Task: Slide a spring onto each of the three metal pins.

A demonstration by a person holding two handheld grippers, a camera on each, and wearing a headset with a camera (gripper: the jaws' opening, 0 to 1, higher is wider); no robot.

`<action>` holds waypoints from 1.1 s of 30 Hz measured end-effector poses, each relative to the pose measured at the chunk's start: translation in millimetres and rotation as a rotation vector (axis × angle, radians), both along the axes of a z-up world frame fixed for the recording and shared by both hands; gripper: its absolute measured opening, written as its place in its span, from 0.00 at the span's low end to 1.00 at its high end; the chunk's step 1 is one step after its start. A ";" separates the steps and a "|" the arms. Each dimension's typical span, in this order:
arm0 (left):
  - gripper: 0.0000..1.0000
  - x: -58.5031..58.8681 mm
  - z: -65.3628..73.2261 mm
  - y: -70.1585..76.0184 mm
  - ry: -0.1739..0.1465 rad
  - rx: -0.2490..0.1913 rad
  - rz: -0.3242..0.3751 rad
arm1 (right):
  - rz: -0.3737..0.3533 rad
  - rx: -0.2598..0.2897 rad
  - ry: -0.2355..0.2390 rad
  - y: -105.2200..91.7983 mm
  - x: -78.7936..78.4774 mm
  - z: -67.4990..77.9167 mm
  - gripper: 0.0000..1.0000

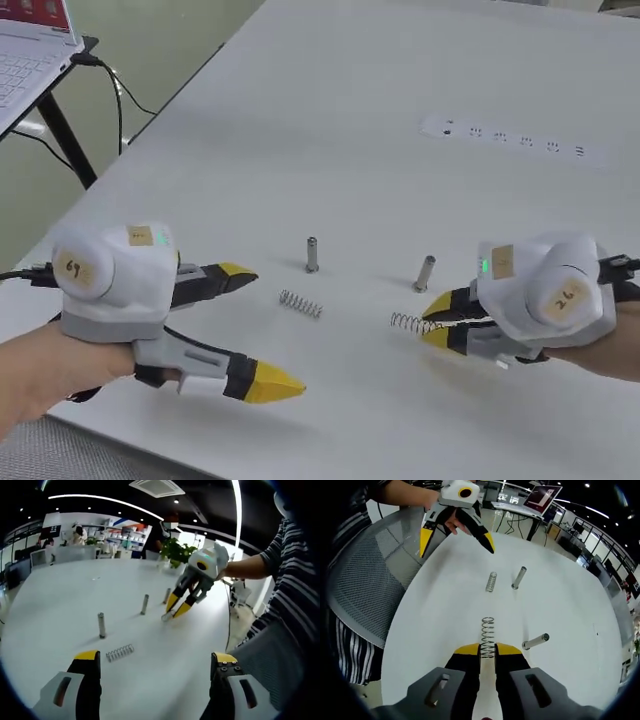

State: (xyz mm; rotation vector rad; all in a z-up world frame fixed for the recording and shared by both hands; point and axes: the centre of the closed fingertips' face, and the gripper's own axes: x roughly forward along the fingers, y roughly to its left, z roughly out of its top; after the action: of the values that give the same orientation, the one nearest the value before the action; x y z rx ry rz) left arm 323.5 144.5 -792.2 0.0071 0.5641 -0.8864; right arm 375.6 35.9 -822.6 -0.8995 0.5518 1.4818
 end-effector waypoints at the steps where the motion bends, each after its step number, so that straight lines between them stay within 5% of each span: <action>1: 0.87 -0.4 0.2 -3.3 -0.002 0.000 -0.011 | 0.000 -0.001 -0.001 -1.7 -0.4 1.3 0.08; 9: 0.78 -3.5 -0.8 -33.4 -0.007 0.003 -0.112 | -0.001 0.006 -0.004 -10.0 -12.1 10.8 0.08; 17: 0.74 9.2 4.3 -56.1 -0.036 -0.018 -0.161 | 0.005 -0.006 -0.007 -20.1 -20.5 15.6 0.08; 33: 0.47 13.2 7.9 -99.9 -0.075 -0.053 -0.260 | 0.016 0.026 -0.001 -16.1 -37.5 27.2 0.08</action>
State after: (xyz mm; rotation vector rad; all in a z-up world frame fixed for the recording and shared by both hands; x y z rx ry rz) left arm 336.7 44.6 -784.3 0.0665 0.4750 -1.1496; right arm 338.2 19.8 -795.5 -0.8861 0.5243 1.4992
